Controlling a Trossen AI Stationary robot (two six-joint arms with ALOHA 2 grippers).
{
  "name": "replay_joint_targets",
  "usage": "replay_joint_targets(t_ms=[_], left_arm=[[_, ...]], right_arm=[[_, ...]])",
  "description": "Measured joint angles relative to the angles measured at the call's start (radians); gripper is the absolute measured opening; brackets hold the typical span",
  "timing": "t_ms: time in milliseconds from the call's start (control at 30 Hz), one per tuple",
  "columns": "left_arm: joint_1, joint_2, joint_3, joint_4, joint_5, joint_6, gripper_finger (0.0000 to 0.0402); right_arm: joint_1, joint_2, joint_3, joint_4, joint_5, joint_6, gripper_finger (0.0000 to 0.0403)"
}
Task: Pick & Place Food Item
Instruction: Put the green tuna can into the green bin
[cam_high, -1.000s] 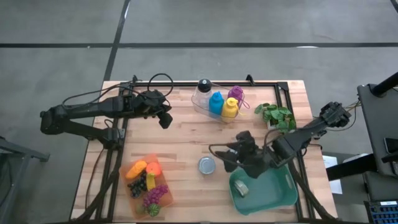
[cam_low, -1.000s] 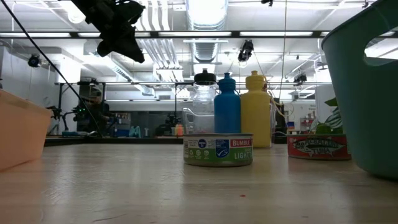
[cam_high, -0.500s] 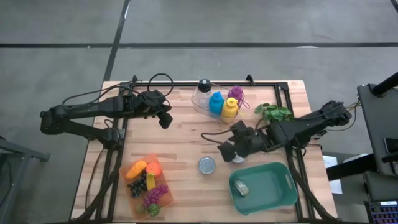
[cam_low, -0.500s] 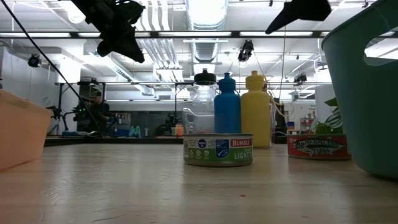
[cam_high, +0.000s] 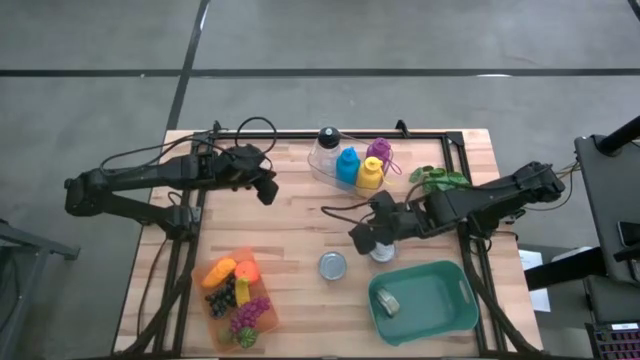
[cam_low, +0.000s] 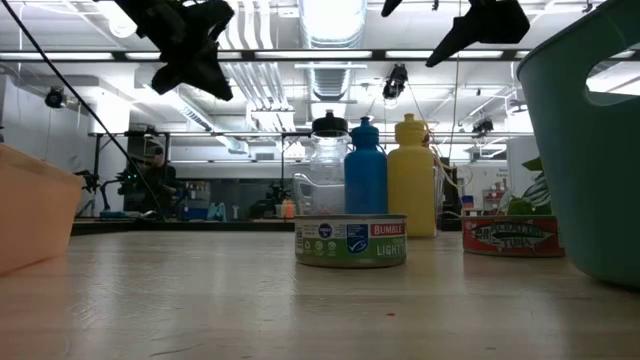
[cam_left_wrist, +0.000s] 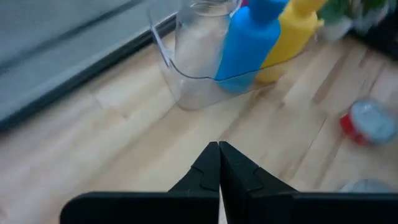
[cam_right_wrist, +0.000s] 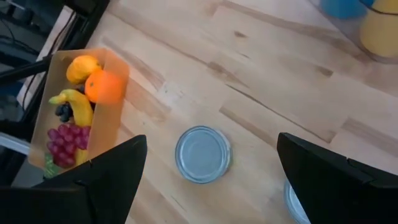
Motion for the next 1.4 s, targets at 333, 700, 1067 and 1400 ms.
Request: replay_joint_targets(t_ms=[333,700,1067,1400], left_arm=[[0.003,0.006,0.0,-0.001,-0.068,-0.146,0.0001],[0.0,0.008,0.0,0.006,0.138,-0.411,0.0001],[-0.027,0.014,-0.007,0.003,0.41,-0.484,0.0001],[-0.112,0.015,-0.118,0.063,0.418,-0.505,0.0001]], right_arm=[[0.0,0.066,-0.01,0.003,-0.056,0.025,0.0358],[-0.001,0.227,0.001,0.0,-0.107,0.025,0.0358],[-0.002,0.274,0.016,0.001,-0.157,-0.017,0.0358],[-0.002,0.32,0.017,0.022,-0.153,-0.151,0.0358]])
